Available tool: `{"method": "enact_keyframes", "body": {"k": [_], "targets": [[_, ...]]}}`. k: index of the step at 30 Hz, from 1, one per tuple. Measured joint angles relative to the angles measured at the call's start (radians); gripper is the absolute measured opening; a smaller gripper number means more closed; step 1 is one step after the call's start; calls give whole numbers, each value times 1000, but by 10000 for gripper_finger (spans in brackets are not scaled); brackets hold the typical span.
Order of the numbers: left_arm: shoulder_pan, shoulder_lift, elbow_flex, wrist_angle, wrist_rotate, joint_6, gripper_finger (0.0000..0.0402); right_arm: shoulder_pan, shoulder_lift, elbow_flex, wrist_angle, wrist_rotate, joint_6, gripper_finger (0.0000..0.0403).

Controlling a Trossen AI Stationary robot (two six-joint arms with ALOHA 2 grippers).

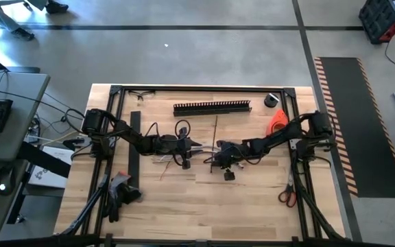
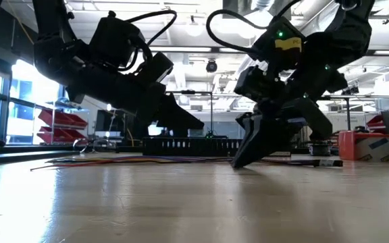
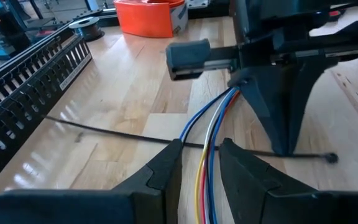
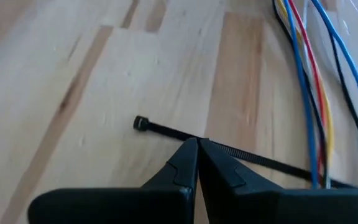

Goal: Ziptie cables
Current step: Wrap the cable wires with a black zip tie

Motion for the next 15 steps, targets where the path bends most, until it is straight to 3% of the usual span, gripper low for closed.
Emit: {"method": "enact_keyframes", "body": {"k": [5, 15], "targets": [[0, 0, 0, 5, 0, 0, 87, 1, 3, -1, 25, -29, -23, 0], [0, 0, 0, 4, 0, -8, 87, 1, 3, 0, 68, 29, -20, 0]]}}
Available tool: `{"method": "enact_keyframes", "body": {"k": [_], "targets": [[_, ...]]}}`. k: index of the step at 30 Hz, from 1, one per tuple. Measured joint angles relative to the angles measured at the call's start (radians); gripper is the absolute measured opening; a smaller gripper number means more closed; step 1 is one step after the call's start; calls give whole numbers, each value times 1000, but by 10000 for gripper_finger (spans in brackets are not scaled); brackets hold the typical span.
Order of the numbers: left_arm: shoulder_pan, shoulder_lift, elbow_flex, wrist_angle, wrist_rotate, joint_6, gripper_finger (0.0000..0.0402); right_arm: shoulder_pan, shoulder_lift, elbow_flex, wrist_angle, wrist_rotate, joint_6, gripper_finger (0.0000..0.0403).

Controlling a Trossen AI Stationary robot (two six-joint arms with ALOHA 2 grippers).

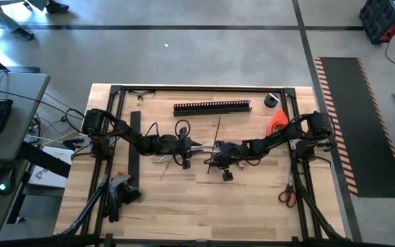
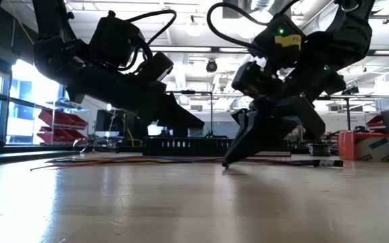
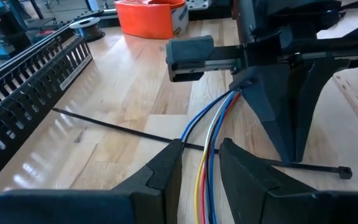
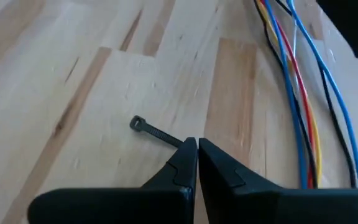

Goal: Ziptie cables
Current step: Wrap the cable wires with a black zip tie

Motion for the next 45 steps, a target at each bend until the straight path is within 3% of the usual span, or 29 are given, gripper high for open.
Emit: {"method": "enact_keyframes", "body": {"k": [4, 9, 13, 26, 34, 40, 45], "targets": [[0, 0, 0, 0, 0, 0, 87, 0, 0, 0, 8, -25, -3, 0], [0, 0, 0, 0, 0, 0, 87, -3, -1, 0, 4, 64, 6, 0], [0, 0, 0, 0, 0, 0, 87, -22, 11, 0, 6, 70, 50, 0], [0, 0, 0, 1, -7, -9, 87, -37, 160, 3, 252, -185, -18, 0], [0, 0, 0, 1, -7, -26, 87, -53, 163, 2, 249, -281, -90, 0], [0, 0, 0, 1, -7, -27, 87, -53, 135, 0, 225, -268, -204, 0], [0, 0, 2, 1, -7, -26, 87, -52, 63, -3, 202, -179, -236, 0]]}}
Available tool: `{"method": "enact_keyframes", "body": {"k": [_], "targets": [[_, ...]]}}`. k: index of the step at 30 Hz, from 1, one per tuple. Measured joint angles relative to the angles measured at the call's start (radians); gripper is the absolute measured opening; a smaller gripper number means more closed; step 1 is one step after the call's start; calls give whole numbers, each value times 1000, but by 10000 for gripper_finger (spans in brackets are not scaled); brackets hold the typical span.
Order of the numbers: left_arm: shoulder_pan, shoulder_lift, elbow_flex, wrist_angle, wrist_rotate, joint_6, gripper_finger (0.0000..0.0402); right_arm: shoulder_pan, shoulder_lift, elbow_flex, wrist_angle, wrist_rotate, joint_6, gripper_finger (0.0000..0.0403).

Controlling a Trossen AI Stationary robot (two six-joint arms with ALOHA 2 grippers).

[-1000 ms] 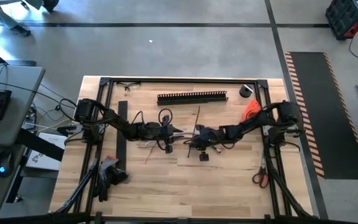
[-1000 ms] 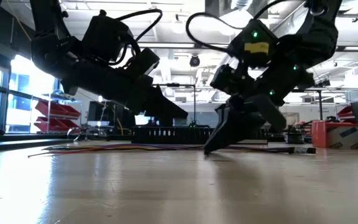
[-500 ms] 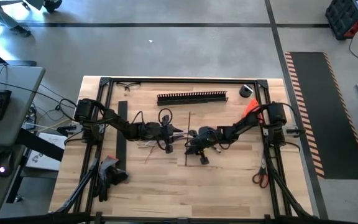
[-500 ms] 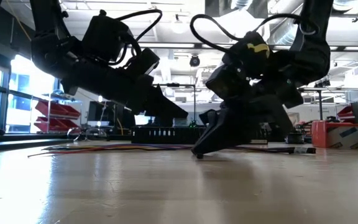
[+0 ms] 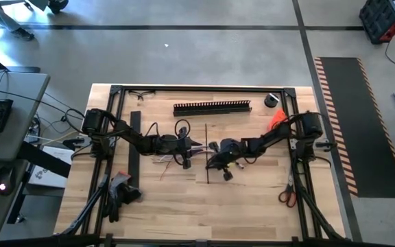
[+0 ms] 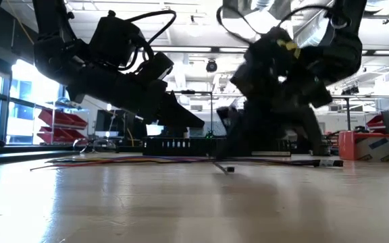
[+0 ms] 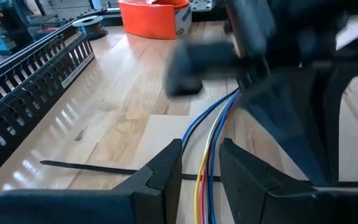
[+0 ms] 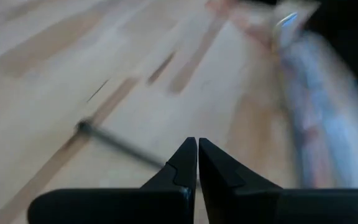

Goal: Ziptie cables
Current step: Wrap the cable wires with a black zip tie

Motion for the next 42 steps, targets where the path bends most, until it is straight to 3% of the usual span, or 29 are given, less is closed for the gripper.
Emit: {"method": "enact_keyframes", "body": {"k": [9, 13, 16, 24, 28, 32, 34, 42], "targets": [[0, 0, 0, -1, 0, -6, 87, 14, -112, 2, -115, 74, -4, 10], [-3, 0, 0, -2, 0, -29, 87, 65, -111, 2, -146, 87, 5, 50], [-9, 0, 0, -2, 0, -42, 87, 128, -111, 2, -163, 163, 1, 91], [-28, 14, 65, -50, -68, -135, 87, 223, -112, 3, -168, 301, -165, 164], [-8, 70, 169, -202, -46, -150, 87, 220, -111, 3, -180, 303, -197, 169], [23, 135, 246, -339, 65, -160, 87, 216, -89, 4, -184, 296, -194, 169], [29, 158, 258, -343, 102, -183, 87, 226, -79, 4, -185, 292, -187, 169], [29, 188, 262, -332, 92, -200, 87, 237, -18, 4, -107, 304, -187, 169]]}}
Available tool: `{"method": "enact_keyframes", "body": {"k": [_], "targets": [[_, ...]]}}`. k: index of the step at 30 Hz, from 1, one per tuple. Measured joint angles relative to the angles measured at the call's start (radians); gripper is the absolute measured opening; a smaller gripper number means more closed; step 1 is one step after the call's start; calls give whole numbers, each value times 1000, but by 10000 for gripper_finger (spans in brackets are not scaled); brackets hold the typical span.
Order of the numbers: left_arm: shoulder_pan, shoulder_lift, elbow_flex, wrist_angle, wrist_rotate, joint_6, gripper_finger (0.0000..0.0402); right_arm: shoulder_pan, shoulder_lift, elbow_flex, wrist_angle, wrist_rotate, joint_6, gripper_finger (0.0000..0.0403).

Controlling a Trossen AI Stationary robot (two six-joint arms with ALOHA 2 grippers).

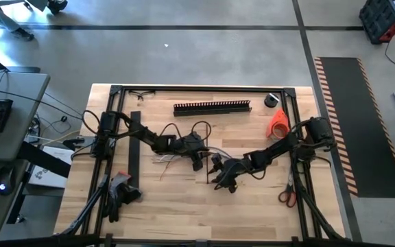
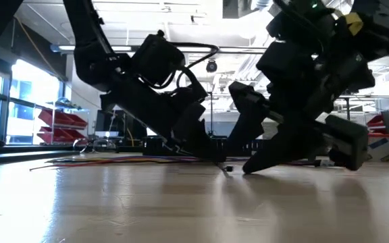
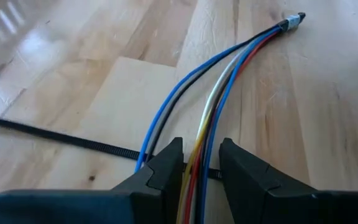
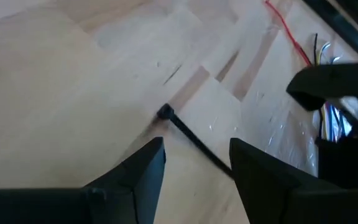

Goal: Ziptie cables
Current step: Wrap the cable wires with a black zip tie

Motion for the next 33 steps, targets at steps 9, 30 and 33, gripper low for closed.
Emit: {"method": "enact_keyframes", "body": {"k": [9, 30, 33], "targets": [[-2, 41, 2, 44, -9, -72, 87, 13, 34, 4, 72, 77, -44, 169], [-50, 88, 0, 105, -125, -245, 87, 34, 33, 0, 87, 88, -9, 169], [-50, 88, 0, 102, -136, -255, 87, 34, 33, 0, 59, -74, -33, 169]]}}
